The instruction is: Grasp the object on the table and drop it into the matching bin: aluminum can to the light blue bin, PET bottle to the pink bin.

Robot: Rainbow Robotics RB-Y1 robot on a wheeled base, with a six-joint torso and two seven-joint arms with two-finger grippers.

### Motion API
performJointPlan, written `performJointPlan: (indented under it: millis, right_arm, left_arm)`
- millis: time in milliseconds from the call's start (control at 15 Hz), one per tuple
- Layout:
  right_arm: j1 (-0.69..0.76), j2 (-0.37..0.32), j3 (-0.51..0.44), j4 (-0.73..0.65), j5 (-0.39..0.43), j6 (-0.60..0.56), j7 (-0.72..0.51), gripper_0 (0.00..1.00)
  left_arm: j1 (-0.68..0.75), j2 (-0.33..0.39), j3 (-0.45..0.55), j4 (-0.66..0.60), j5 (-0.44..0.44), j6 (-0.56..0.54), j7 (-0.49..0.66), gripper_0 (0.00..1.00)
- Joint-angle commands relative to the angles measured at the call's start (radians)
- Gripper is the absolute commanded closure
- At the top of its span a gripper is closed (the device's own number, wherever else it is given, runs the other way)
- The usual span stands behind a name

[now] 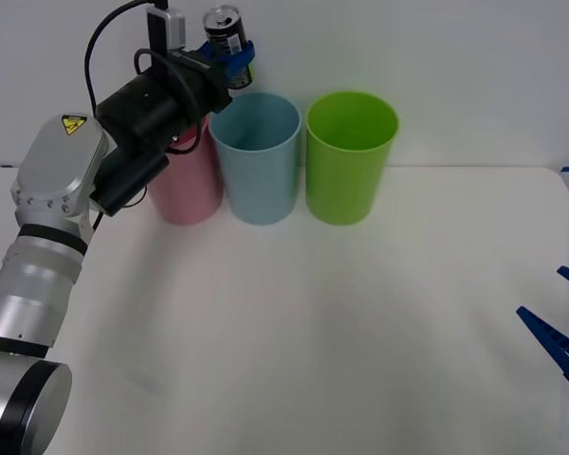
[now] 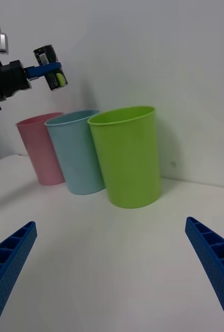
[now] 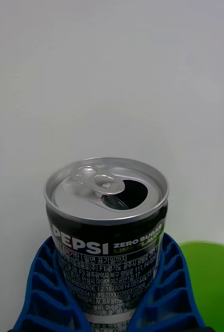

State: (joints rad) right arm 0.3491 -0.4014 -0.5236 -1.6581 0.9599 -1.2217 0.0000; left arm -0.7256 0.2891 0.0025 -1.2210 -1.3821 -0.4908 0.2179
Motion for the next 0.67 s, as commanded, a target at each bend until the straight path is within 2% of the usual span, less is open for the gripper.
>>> performJointPlan:
  millis: [67,200,667]
  right_arm:
    - [0.000,0.000,0.000,0.000,0.000,0.000,0.000,0.00]
    - [0.000,0.000,0.000,0.000,0.000,0.000,0.000,0.00]
    - [0.000,0.000,0.000,0.000,0.000,0.000,0.000,0.00]
  left_arm:
    - [0.000,0.001,-0.002,0.000,0.001,0.001,0.001,0.74]
    - [0.000,0.001,-0.002,0.000,0.006,0.000,0.001,0.00]
    - [0.000,0.001,-0.006,0.000,0.017,-0.002,0.004,0.00]
